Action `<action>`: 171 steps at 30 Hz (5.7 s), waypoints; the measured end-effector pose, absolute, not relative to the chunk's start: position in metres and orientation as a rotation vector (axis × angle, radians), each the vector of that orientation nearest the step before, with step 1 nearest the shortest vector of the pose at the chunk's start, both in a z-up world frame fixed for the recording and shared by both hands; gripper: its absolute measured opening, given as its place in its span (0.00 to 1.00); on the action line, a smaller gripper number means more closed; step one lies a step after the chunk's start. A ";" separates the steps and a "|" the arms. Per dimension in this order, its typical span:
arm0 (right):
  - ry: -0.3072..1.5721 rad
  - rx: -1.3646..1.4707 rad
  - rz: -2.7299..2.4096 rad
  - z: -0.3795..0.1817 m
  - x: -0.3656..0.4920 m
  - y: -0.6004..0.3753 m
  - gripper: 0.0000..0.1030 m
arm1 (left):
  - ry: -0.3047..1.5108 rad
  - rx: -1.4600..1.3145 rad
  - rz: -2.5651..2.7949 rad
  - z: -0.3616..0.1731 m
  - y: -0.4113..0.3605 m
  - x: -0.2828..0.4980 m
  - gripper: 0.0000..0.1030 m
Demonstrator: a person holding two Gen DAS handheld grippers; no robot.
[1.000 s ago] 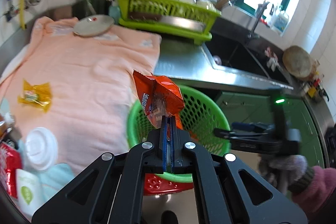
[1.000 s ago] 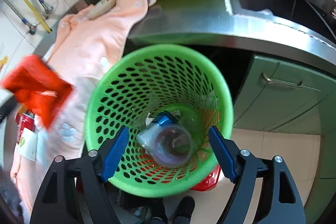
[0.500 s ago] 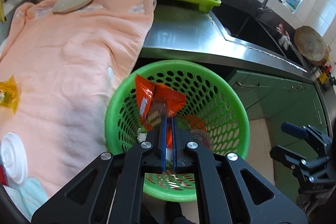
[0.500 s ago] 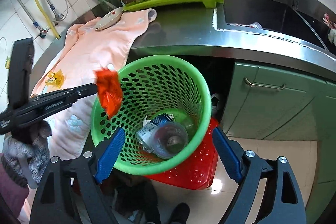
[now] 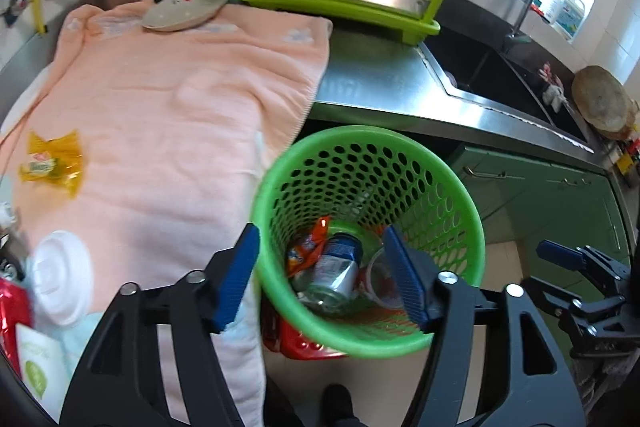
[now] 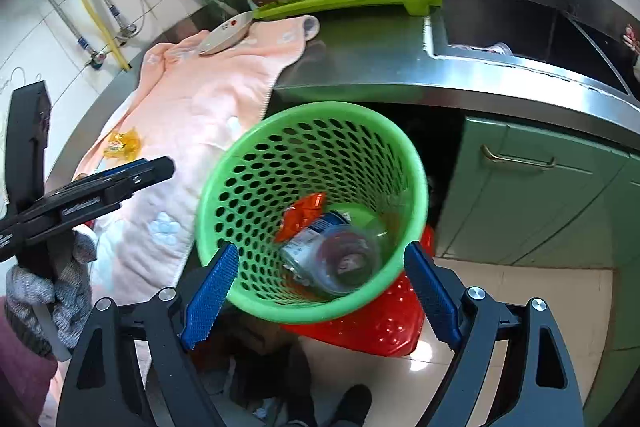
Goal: Collect trash
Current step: 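Move both grippers back over the trash on the towel, then grasp the white paper cup with the right gripper, then drop the white cup into the green basket with the right gripper while the left gripper grasps the Coca-Cola can, then carry the Coca-Cola can to the green basket and release it with the left gripper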
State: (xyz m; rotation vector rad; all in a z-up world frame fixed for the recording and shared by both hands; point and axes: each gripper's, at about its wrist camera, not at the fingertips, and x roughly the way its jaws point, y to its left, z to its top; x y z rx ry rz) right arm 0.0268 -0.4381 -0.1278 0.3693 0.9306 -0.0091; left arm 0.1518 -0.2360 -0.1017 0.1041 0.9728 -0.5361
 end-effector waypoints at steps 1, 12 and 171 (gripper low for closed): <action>0.928 0.367 0.003 -0.126 0.028 -0.434 0.79 | 0.969 0.097 -0.529 -0.098 -0.230 0.149 0.70; 0.918 0.317 0.139 -0.109 0.046 -0.367 0.82 | 0.886 0.053 -0.372 -0.062 -0.127 0.124 0.76; 0.921 0.474 -0.048 -0.131 0.073 -0.417 0.65 | 0.913 0.188 -0.291 -0.072 -0.040 0.147 0.67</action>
